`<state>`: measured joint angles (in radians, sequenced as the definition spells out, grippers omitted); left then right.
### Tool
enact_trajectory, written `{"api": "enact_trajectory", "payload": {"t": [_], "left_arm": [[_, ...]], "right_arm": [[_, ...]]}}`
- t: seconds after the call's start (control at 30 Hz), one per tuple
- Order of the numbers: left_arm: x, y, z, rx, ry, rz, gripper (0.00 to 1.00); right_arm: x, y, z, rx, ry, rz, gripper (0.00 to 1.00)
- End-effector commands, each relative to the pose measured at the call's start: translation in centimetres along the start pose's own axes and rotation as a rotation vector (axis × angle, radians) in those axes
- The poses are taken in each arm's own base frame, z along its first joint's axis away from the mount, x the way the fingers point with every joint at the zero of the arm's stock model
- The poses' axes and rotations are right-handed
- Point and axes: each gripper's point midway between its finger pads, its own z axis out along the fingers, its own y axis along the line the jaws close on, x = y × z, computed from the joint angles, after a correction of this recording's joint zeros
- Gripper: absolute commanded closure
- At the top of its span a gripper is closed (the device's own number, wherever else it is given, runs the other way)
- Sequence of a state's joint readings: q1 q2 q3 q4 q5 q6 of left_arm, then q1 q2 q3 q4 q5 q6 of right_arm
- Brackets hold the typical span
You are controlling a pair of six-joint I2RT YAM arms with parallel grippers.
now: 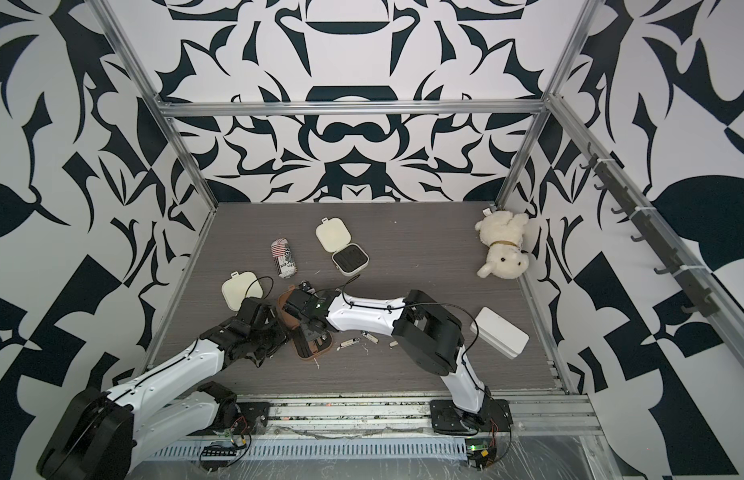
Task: Organize nail clipper sets
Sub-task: Place the nail clipper in the storage box.
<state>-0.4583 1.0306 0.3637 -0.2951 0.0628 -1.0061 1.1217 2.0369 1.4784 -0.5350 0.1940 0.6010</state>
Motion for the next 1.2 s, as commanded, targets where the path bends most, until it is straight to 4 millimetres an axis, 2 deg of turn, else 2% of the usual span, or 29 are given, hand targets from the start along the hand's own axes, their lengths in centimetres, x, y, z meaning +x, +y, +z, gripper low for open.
{"api": "enact_trajectory", "payload": {"t": [0.0, 0.17, 0.63, 1.17], "left_arm": [[0.7, 1.8, 0.2, -0.06, 0.014, -0.013, 0.59], [0.8, 2.0, 0.3, -0.06, 0.014, -0.016, 0.59], [0.7, 2.1, 0.3, -0.066, 0.011, -0.019, 0.59], [0.7, 2.2, 0.3, -0.072, 0.009, -0.023, 0.59]], "right_arm": [[0.0, 0.1, -0.1, 0.001, -0.011, 0.011, 0.96], [0.8, 0.4, 0.0, -0.025, 0.014, 0.014, 0.96], [1.3, 0.1, -0.3, -0.032, 0.022, 0.016, 0.97], [2.9, -0.6, -0.2, 0.006, 0.09, -0.014, 0.96]]}}
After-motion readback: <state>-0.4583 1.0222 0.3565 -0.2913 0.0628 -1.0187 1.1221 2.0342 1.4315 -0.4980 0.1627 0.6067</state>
